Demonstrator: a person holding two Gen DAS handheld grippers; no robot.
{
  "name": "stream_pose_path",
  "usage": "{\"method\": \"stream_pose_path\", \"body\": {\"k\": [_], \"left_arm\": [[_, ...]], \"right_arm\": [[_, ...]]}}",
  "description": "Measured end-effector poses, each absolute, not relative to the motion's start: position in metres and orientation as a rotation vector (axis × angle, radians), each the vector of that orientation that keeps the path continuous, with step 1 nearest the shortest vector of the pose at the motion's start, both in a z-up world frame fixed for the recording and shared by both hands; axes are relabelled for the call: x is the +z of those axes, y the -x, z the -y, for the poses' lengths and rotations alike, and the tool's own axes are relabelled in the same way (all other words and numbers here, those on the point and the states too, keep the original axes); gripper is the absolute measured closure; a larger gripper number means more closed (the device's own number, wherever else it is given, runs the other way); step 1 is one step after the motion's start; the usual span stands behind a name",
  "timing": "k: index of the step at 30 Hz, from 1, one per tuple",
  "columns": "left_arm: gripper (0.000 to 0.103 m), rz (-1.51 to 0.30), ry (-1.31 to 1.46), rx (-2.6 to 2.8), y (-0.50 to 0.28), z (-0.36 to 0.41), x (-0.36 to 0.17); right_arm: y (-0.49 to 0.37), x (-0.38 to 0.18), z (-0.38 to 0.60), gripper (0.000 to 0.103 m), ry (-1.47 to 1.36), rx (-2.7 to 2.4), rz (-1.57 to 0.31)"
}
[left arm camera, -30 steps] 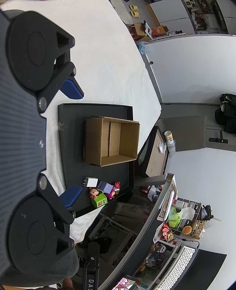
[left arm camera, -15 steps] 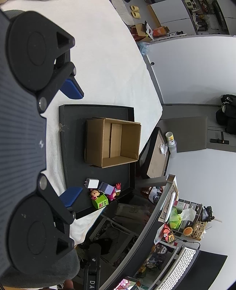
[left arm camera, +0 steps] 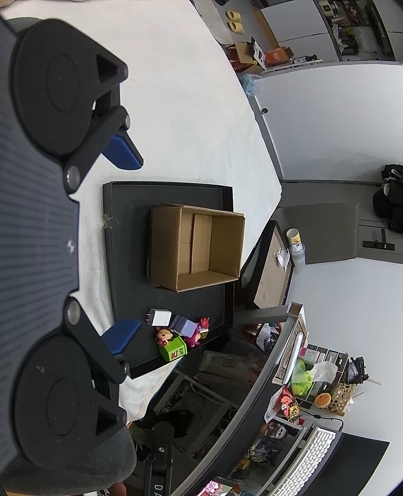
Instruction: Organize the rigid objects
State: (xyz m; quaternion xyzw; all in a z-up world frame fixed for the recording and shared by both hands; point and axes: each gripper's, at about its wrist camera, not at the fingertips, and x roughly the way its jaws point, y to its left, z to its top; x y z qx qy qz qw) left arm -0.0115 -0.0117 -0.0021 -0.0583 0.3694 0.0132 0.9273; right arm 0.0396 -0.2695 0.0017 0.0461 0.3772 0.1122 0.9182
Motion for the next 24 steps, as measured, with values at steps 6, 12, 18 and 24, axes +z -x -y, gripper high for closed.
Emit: {"method": "stream_pose_path", "body": {"k": [6,12,18,24], "left_arm": [[0.001,-0.770,0.119,0.022,0.007,0.012,-0.007],[0.001,-0.784,0.122,0.012,-0.003,0.012,-0.010],[0.001,-0.807,0.122,0.012,-0.017,0.010,-0.015],[0.001,-0.829,0.123,0.012,-0.033,0.006,-0.022]], "right_arm": [[-0.042,0.001,0.270,0.000,-0.096,0.228,-0.783],[-0.051,-0.005,0.273,0.000,-0.094,0.219,-0.798],[-0.063,-0.008,0.275,0.000,-0.116,0.199,-0.797],[-0.079,-0.017,0.275,0.000,-0.123,0.198,-0.822]]}}
